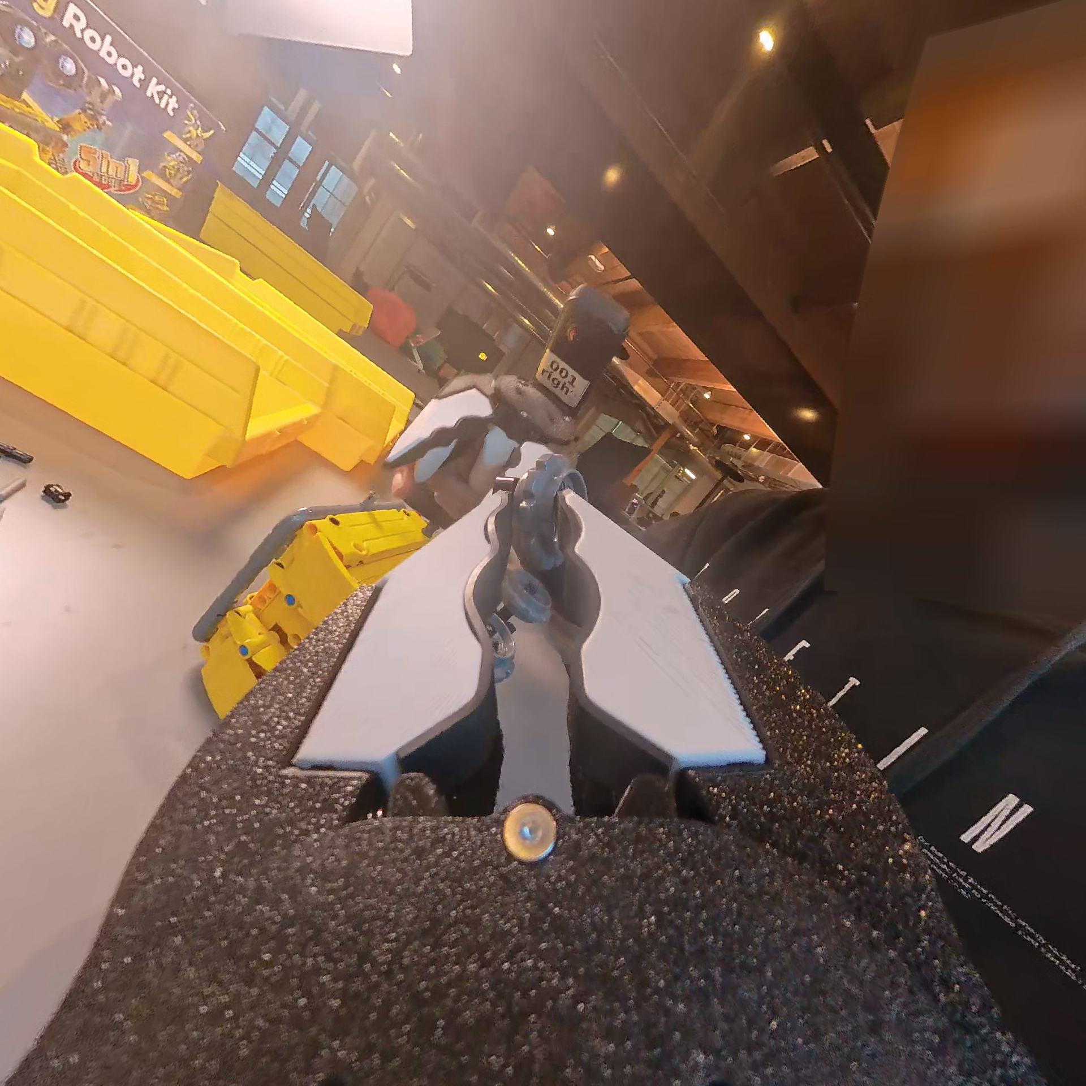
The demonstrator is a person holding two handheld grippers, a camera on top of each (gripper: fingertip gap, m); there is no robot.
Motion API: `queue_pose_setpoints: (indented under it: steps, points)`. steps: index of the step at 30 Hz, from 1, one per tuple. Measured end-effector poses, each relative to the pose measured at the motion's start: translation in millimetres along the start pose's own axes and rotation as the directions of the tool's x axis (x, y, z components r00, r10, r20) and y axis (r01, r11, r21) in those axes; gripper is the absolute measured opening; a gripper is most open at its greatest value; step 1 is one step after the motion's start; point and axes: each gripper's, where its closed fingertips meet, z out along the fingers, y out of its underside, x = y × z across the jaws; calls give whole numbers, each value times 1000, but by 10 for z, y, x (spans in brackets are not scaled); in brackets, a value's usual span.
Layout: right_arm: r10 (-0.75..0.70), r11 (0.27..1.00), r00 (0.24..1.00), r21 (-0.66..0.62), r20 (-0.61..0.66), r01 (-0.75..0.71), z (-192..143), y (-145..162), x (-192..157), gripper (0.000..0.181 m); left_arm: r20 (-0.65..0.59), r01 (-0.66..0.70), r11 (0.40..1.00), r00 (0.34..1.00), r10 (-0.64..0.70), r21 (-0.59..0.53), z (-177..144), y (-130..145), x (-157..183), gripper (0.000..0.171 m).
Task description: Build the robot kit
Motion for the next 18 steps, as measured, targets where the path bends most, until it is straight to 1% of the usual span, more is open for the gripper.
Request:
queue_pose_setpoints:
  steps: [2,4,7,9,12,16,18]
  points:
    - [-55,994,996,95,64,49,-94,-210,-61,48,-1,15,1000,1000,-15,8,6,-20,-9,12]
    - [-131,983,988,142,80,119,-149,-336,-63,47,-14,33,999,999,-33,11,22,-43,1,12]
    - [-330,937,941,146,72,318,-138,-358,-100,38,-26,56,998,998,-56,10,48,-79,23,12]
    - [-427,900,898,138,104,412,-88,-316,-180,33,-19,70,998,997,-70,-4,78,-78,32,12]
    - [-463,885,867,155,184,439,-24,-303,-303,32,2,92,994,996,-92,-60,156,-26,49,12]
    - [-494,867,839,198,228,457,8,-364,-358,32,89,121,983,990,-109,-137,287,42,-9,12]
    - [-528,847,818,215,231,486,26,-387,-387,32,125,151,976,983,-133,-155,347,61,-42,12]
